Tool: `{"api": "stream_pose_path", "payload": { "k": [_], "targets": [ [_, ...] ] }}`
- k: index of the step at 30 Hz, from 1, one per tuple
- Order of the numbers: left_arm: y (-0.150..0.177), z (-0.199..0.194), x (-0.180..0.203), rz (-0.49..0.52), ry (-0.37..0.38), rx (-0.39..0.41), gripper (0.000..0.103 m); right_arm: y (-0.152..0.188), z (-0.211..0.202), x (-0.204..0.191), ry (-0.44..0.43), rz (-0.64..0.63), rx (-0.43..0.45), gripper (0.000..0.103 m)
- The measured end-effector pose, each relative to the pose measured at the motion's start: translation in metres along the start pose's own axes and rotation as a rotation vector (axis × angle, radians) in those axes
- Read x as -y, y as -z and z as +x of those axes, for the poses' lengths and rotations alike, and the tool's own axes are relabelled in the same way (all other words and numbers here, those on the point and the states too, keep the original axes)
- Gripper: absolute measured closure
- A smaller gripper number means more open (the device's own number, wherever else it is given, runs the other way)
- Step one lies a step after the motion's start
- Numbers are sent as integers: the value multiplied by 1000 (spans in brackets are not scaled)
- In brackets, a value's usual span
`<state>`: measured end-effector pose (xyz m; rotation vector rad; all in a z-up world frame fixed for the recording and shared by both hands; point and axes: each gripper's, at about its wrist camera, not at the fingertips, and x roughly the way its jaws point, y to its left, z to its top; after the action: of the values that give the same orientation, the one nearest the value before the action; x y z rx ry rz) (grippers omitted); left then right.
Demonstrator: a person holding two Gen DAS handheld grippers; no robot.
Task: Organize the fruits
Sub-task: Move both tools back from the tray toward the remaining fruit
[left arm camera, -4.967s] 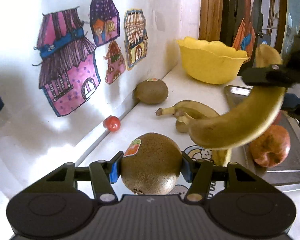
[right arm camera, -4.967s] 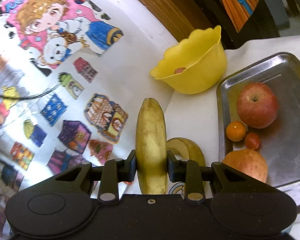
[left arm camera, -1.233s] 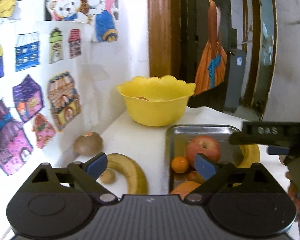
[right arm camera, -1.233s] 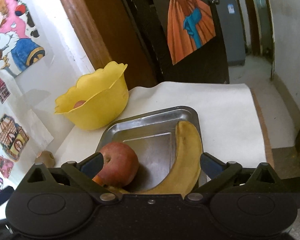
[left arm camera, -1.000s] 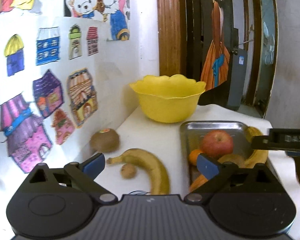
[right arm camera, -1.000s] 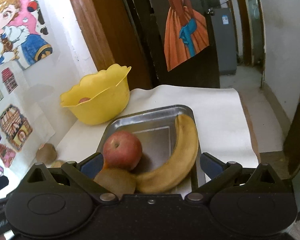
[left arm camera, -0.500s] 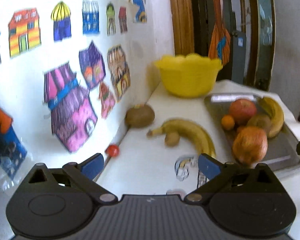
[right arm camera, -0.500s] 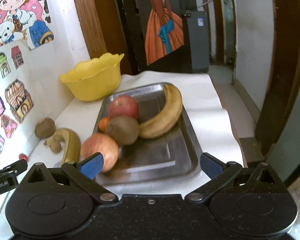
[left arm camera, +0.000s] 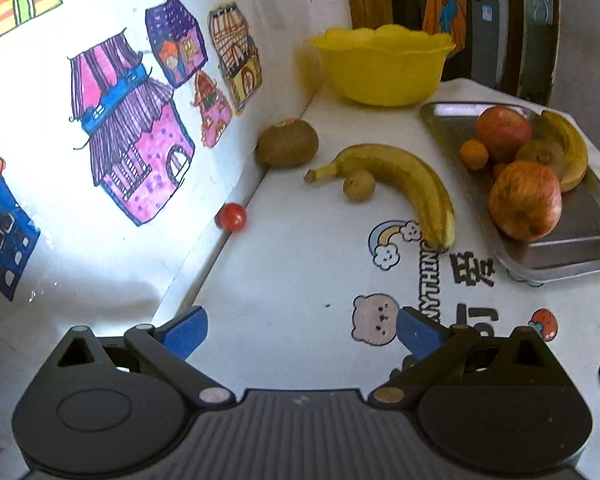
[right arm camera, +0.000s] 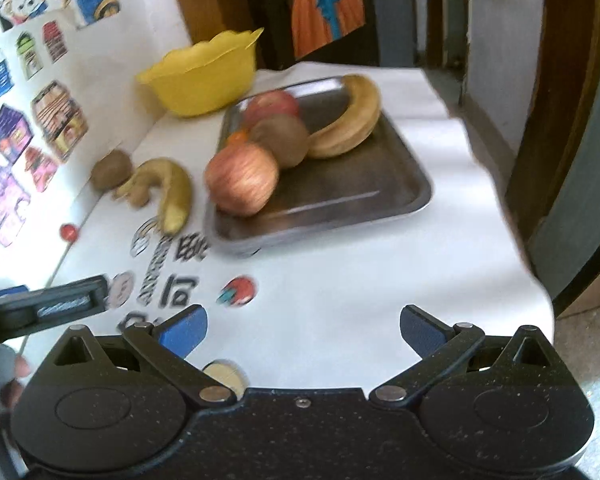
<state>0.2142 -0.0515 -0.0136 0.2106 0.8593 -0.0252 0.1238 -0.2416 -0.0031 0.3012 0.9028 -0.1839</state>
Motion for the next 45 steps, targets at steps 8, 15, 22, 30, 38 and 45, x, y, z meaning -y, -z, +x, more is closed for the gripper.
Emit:
{"api": "stream_pose_path", "payload": {
  "k": [8, 15, 22, 30, 38, 45],
  "targets": [
    [-2, 6, -5, -13, -17, -27, 1, 2, 6, -26, -66, -37, -32, 1],
    [-4, 12, -14, -45, -21, -42, 1, -4, 17, -37, -83, -87, -47, 1],
    [2, 15, -20, -95, -23, -67, 1, -6, 27, -41, -85, -128, -83, 1],
    [-2, 14, -8, -98, -69, -70, 1, -11, 30, -32, -131, -135, -97, 1],
    [-14, 8, 20, -121, -153, -63, 1, -29, 37, -5, -185, -128, -111, 1],
    [-23, 10, 35, -187, -191, -68, 1, -59, 39, 11, -227, -183, -106, 1]
  ]
}}
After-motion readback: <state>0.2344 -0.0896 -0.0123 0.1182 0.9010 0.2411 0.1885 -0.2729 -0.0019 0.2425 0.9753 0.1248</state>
